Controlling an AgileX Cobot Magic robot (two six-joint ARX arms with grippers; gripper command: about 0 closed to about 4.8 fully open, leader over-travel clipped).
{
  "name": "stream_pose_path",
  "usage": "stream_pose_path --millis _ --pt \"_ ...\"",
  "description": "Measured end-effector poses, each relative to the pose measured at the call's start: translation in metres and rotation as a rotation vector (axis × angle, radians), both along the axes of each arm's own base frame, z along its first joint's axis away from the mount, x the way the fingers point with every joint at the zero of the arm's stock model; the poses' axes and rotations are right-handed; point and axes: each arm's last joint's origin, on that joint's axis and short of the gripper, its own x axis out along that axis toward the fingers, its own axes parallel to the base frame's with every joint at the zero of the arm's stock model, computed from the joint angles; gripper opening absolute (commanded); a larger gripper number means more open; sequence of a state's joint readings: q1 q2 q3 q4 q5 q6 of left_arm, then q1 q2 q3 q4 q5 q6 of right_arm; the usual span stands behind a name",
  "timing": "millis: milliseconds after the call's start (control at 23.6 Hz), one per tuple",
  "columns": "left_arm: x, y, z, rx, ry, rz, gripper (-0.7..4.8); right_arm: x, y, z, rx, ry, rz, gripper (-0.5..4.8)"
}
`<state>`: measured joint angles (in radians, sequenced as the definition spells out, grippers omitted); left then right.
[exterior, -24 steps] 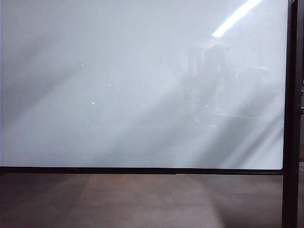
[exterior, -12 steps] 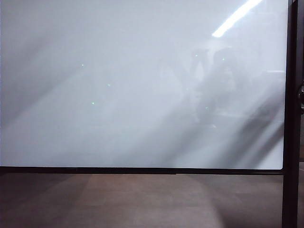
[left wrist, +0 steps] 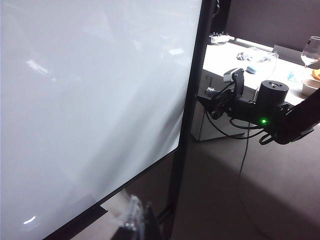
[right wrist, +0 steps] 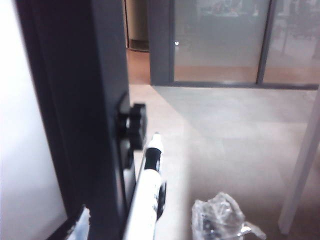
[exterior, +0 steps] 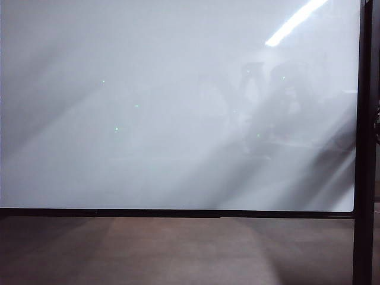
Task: Reach to the right to find the marker pen, pick it up, and write the number 6 on the whiteboard.
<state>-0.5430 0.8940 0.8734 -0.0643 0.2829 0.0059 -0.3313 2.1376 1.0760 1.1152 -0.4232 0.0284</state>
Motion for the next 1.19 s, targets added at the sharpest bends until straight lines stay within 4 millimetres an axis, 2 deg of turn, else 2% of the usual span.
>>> stream_pose_path --millis 424,807,976,1189 --pt "0.0 0.0 0.0 0.001 0.0 0.005 -0.06 0.001 0.0 -0.014 0.012 0.038 0.0 2.61" --pt "0.001 0.0 0.0 0.002 0.0 0.015 -0.06 0.001 0.0 -0.011 0.001 0.008 0.019 2.61" --pt "0.001 0.0 0.0 0.003 0.002 0.017 -0.06 0.01 -0.003 -0.009 0.022 0.001 0.055 2.61" --pt "0.001 0.0 -0.001 0.006 0.006 0.017 -0.06 0.011 -0.003 -0.009 0.025 0.006 0.058 2.61"
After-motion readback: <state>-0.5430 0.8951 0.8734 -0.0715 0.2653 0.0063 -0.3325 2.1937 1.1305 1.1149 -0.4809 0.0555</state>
